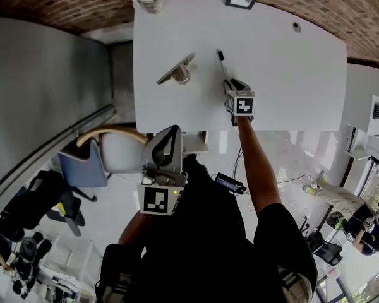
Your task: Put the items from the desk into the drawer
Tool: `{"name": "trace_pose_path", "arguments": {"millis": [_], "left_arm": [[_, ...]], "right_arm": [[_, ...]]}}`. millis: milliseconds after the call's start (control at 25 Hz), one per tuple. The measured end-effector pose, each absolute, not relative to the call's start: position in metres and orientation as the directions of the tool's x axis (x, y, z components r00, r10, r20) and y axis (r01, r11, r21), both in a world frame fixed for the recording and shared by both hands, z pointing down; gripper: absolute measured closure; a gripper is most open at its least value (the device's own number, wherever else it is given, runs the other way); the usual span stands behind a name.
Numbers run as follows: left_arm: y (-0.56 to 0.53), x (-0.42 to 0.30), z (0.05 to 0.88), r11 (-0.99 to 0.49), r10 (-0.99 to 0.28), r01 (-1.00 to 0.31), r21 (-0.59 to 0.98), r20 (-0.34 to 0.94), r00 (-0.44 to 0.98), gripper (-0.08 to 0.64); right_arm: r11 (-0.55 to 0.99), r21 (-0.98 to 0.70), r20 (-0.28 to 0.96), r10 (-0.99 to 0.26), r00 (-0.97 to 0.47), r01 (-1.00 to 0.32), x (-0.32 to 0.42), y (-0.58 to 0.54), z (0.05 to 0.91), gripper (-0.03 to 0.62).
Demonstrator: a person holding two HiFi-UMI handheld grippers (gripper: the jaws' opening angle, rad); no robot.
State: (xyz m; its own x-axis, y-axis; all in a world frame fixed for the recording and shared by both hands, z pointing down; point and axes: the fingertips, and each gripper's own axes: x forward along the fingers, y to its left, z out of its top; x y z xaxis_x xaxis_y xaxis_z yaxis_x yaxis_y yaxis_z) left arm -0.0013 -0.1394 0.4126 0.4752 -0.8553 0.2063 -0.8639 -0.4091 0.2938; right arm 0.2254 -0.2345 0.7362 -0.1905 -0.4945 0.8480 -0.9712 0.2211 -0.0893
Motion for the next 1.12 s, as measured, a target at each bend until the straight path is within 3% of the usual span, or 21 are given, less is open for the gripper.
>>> {"name": "trace_pose_path", "arguments": {"millis": [280,1120], "left_arm": [[-0.134,0.002,0.407,-0.413,-0.858,-0.863,0.292,0.193,0.476,0.540],[-0.061,0.003,0.365,-0.418,-0.889,-0.886,0.202,0.111,0.444,0.540]], "right_arm": [[0.218,-0.078,0.856,-0.486,-0.177,-0.973,0.225,-0.236,0.740,0.518],[0.215,-0.148,0.795,-0.555,-0.245,-0.965,0.220,-0.181,0.694,0.522]]}}
